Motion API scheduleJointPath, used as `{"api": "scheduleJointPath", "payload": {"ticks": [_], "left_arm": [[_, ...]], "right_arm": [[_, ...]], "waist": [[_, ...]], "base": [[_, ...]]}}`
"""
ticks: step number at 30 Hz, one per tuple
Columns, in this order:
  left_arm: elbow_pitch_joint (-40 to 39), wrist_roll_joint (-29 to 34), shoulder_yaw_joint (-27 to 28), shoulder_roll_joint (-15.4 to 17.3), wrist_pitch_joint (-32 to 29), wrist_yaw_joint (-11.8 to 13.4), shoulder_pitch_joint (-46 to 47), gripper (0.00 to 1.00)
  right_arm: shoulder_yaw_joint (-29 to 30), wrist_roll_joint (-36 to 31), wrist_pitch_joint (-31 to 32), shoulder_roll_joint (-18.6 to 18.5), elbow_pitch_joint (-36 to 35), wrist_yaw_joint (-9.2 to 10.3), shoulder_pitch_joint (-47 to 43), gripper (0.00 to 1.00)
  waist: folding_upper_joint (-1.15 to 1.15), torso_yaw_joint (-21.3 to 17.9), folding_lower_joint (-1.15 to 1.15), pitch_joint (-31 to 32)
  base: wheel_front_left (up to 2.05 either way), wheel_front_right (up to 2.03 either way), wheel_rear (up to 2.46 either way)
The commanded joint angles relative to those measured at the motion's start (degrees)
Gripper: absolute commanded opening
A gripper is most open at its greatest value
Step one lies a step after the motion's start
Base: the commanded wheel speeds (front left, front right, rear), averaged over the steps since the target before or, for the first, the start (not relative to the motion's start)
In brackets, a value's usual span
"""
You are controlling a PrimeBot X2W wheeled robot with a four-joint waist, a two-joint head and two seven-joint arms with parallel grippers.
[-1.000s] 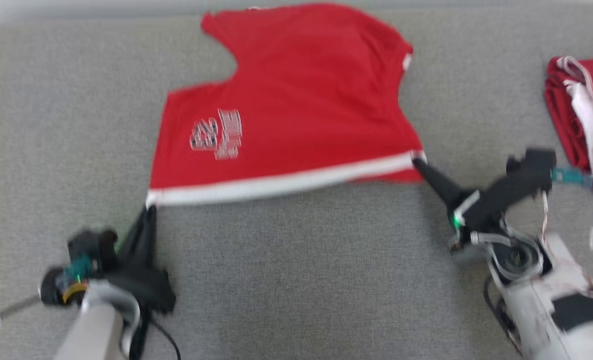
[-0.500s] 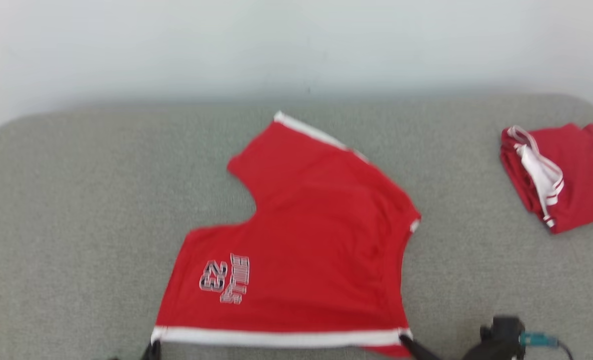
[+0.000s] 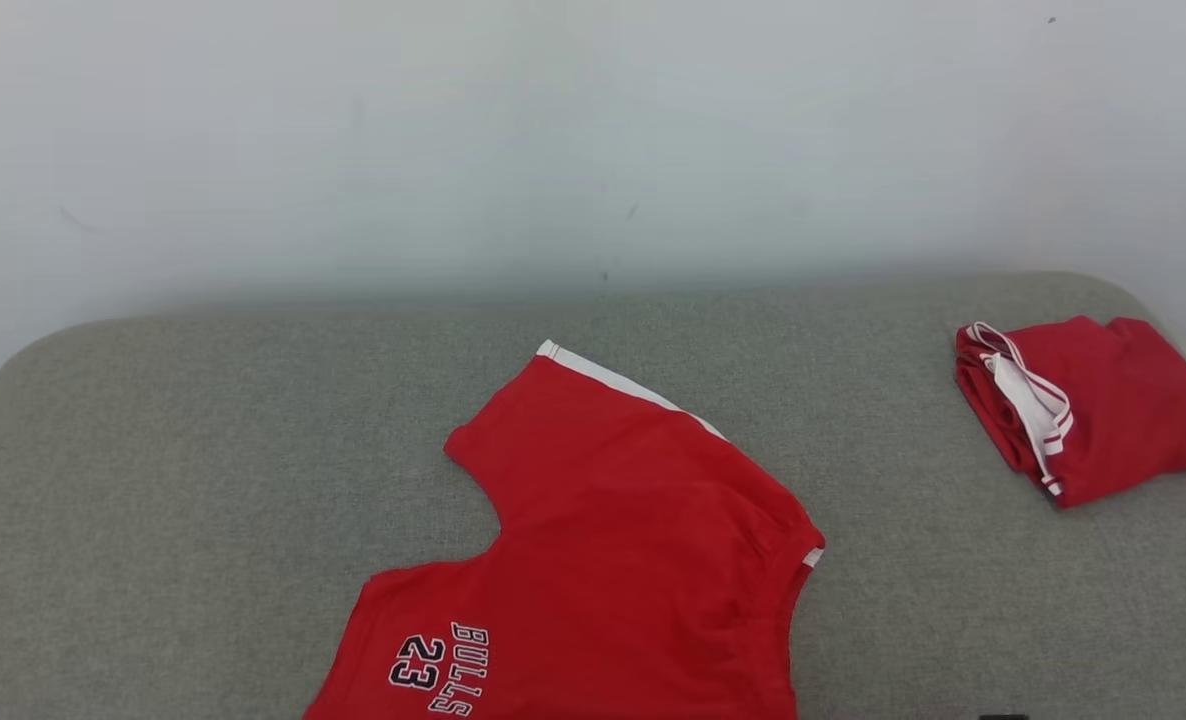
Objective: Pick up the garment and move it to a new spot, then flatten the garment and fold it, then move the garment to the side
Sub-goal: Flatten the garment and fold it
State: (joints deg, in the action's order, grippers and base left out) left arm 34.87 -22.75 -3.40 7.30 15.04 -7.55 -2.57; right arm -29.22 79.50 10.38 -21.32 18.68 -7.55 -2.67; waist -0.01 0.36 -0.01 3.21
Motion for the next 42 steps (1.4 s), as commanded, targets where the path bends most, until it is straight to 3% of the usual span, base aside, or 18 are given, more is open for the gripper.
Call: {"api": "scheduleJointPath", "payload": {"ticks": [1,9,15,22,27,32,37,42], "left_arm": [[-1.3,1.0,0.3,0.6,0.2,0.1,1.3,0.00],[-9.0,2.8,-1.4,1.7,0.2,0.1,11.2,0.00],[-10.4,3.9,-3.4,3.8,0.2,0.1,21.0,0.00],[-6.4,5.2,-6.1,5.7,0.2,0.1,31.1,0.00],[0.7,8.0,-6.1,6.1,0.2,0.3,40.2,0.00],[6.7,9.0,-15.2,8.4,0.2,0.1,48.9,0.00],[10.5,5.5,-26.8,11.4,-1.3,0.1,56.5,0.00],[13.4,1.4,-34.1,14.1,-1.0,0.1,62.7,0.00]], "right_arm": [[0.0,0.6,-0.6,-0.7,-0.7,0.16,0.4,0.00],[0.5,3.0,-2.3,0.2,-5.5,0.15,7.5,0.00],[1.6,5.0,-3.5,1.5,-7.8,0.15,14.9,0.00],[5.8,9.0,-6.4,3.4,-8.8,0.15,20.3,0.00],[8.8,9.8,-9.1,4.1,-8.5,0.15,23.1,0.00],[9.2,10.0,-9.9,5.2,-9.2,0.15,25.1,0.00],[9.2,10.3,-10.6,6.3,-9.6,0.15,24.9,0.00],[9.2,10.5,-11.2,7.0,-10.9,0.15,23.3,0.00]], "waist": [[0.01,0.0,0.01,-1.0],[0.01,-0.9,0.01,-7.7],[0.01,-2.2,0.01,-13.7],[0.01,-2.9,0.01,-19.0],[0.01,-3.7,0.01,-22.7],[0.01,-5.1,0.01,-25.4],[0.01,-6.3,0.01,-26.6],[0.01,-7.7,0.01,-27.3]], "base": [[0.00,0.00,0.00],[0.00,0.00,0.00],[0.00,0.00,0.00],[0.00,0.00,0.00],[0.00,0.00,0.00],[0.00,0.00,0.00],[0.00,0.00,0.00],[0.00,0.00,0.00]]}}
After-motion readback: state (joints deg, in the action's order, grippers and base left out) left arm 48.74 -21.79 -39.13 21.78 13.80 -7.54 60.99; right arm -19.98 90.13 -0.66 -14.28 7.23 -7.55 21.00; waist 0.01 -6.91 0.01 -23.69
